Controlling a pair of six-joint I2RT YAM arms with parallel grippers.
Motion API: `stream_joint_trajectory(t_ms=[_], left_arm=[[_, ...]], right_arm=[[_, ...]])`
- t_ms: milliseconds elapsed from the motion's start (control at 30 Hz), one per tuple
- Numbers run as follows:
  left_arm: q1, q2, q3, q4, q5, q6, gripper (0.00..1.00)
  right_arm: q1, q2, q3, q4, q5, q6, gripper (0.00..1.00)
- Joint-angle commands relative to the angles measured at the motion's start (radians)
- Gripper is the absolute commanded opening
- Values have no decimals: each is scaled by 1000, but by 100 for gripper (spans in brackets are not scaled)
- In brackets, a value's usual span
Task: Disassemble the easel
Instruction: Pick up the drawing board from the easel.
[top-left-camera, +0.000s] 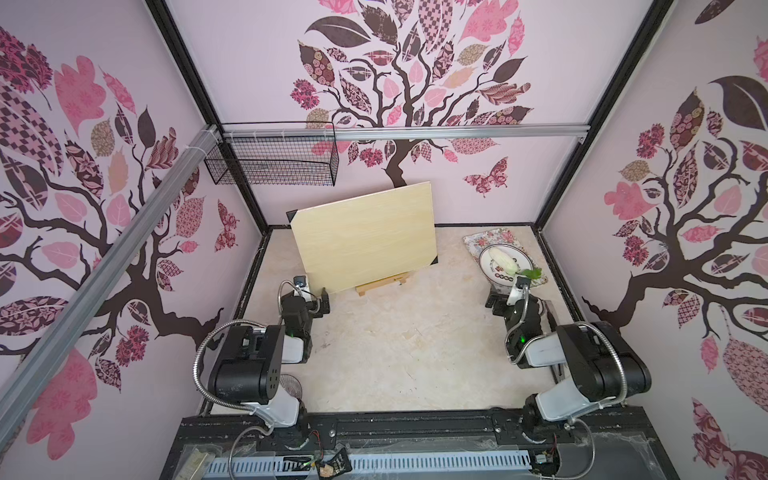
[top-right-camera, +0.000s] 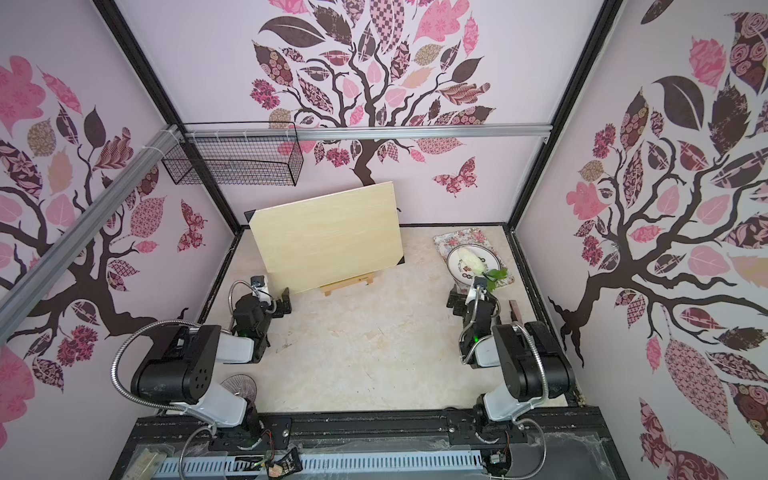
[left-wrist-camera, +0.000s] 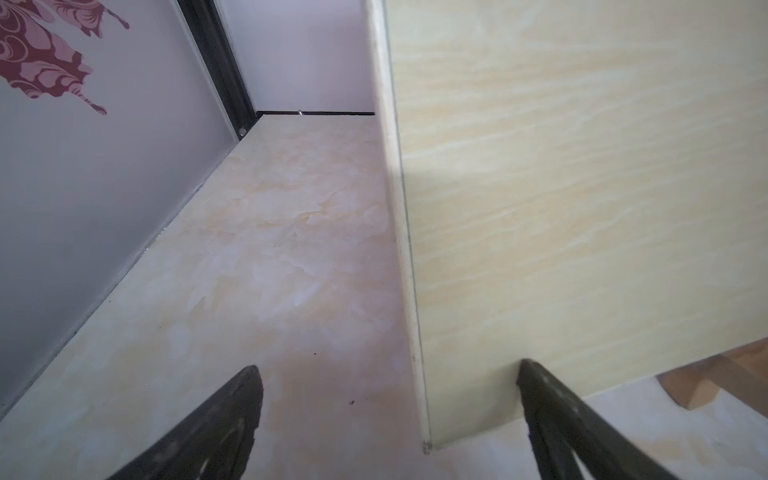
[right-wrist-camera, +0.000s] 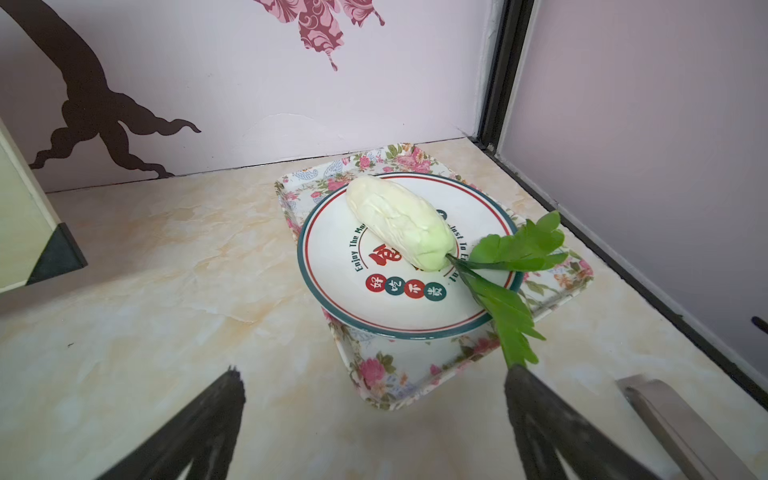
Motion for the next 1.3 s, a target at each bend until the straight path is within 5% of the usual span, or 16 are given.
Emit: stream_joint_trajectory(t_ms=[0,1267], left_arm=[[5,-1,28,28,-11,-11,98],[21,0,36,12,14,-21,98]], right_arm=[[-6,13,25,23,15,9,100],[-6,13,25,23,15,10,100]])
